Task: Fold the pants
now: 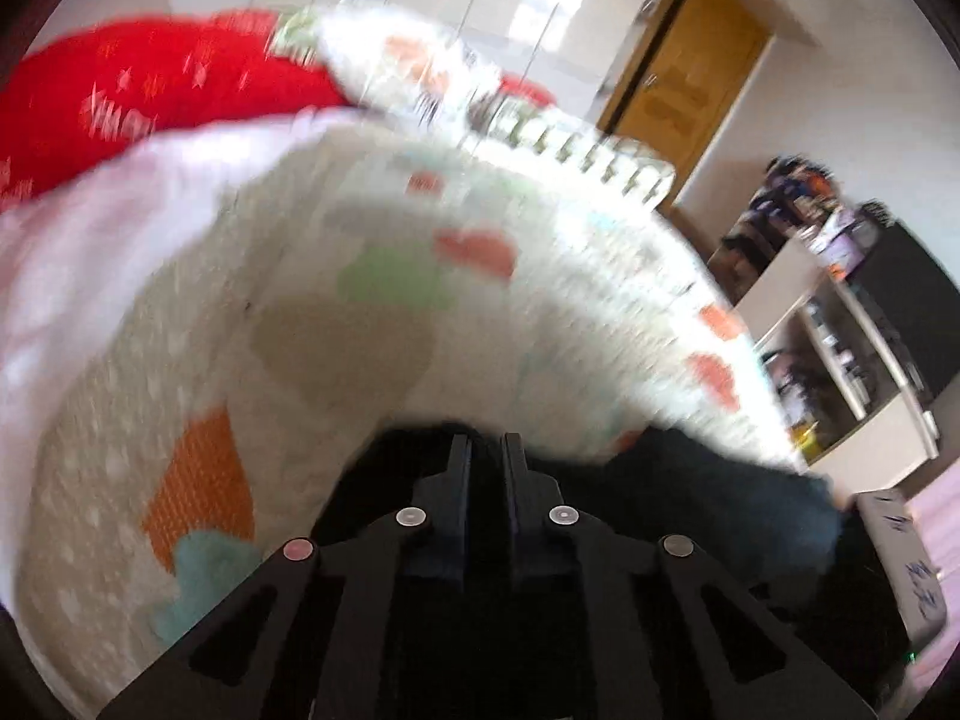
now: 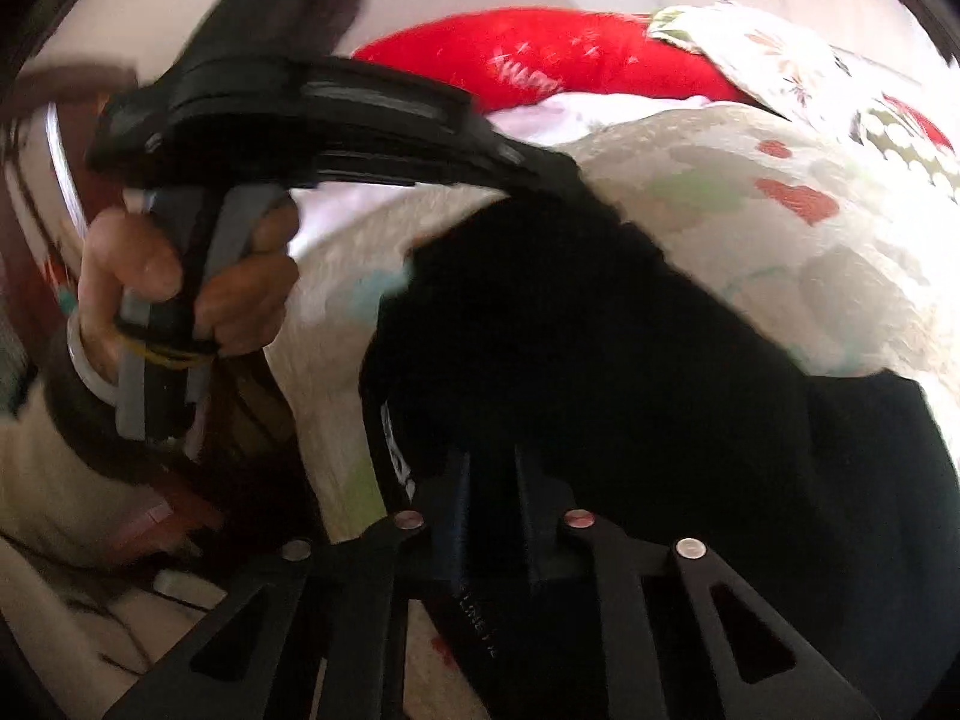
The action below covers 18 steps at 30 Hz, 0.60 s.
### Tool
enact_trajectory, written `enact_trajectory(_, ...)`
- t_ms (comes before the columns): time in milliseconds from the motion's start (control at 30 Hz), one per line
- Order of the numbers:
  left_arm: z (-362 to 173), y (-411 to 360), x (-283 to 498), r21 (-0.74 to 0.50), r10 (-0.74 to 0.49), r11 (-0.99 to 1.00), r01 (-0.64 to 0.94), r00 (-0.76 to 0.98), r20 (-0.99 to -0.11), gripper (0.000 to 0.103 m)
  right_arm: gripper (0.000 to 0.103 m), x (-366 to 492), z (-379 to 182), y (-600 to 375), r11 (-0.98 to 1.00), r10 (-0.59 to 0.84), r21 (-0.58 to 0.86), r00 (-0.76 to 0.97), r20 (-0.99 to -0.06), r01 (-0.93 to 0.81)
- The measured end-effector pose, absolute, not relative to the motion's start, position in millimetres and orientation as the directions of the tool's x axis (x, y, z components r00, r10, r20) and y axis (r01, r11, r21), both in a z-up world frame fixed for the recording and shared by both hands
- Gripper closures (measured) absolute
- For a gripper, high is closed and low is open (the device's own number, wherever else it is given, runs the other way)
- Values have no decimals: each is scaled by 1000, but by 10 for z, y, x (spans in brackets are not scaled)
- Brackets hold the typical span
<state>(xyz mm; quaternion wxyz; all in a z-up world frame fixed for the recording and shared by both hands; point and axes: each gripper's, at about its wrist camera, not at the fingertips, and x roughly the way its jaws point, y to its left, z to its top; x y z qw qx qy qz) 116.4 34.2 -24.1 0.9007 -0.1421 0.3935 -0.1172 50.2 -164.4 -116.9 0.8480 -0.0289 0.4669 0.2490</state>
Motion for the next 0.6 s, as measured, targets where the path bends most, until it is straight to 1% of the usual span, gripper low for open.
enact_trajectory(33,-115,351,1118,-343,-324,932,115,688,-650,101,92,464,-1065,-1679,868,423,206,454,-784,-453)
enact_trajectory(100,29,386,993,-339,-328,931,133,711,-622,101,91,352,-908,-1688,858,457,231,473,-753,-460)
enact_trajectory(133,13,396,941,-334,-321,934,128,709,-628,101,91,292,-877,-1668,850,476,247,477,-739,-466)
enact_trajectory(200,-111,421,847,-302,-282,948,98,695,-661,101,91,250,-984,-1583,829,514,300,432,-741,-473)
enact_trajectory(267,-346,471,787,-256,-212,966,33,667,-714,101,91,240,-1272,-1413,822,493,280,372,-787,-497)
enact_trajectory(333,-500,561,776,-259,-189,966,-15,642,-743,101,87,275,-1499,-1351,840,453,259,353,-819,-477)
enact_trajectory(367,-555,618,768,-265,-180,963,-40,635,-751,100,87,289,-1517,-1422,840,473,289,359,-805,-459)
enact_trajectory(400,-566,653,757,-256,-158,965,-63,640,-752,95,87,324,-1489,-1463,836,494,320,357,-793,-446)
enact_trajectory(433,-561,667,756,-247,-143,966,-72,647,-749,87,78,329,-1425,-1533,834,508,347,350,-787,-430)
enact_trajectory(467,-540,673,753,-238,-134,968,-73,655,-743,80,63,325,-1328,-1612,839,505,352,354,-788,-415)
enact_trajectory(500,-511,662,754,-242,-141,968,-62,664,-734,59,58,328,-1247,-1688,847,497,344,374,-783,-406)
enact_trajectory(533,-500,628,715,-251,-149,966,-55,675,-723,45,53,326,-1102,-1825,860,481,325,417,-771,-393)
enact_trajectory(567,-487,607,707,-262,-158,964,-50,686,-710,41,51,355,-955,-1993,878,458,305,467,-756,-368)
enact_trajectory(600,-486,555,686,-269,-165,962,-44,693,-702,39,51,386,-864,-2129,895,434,288,509,-743,-342)
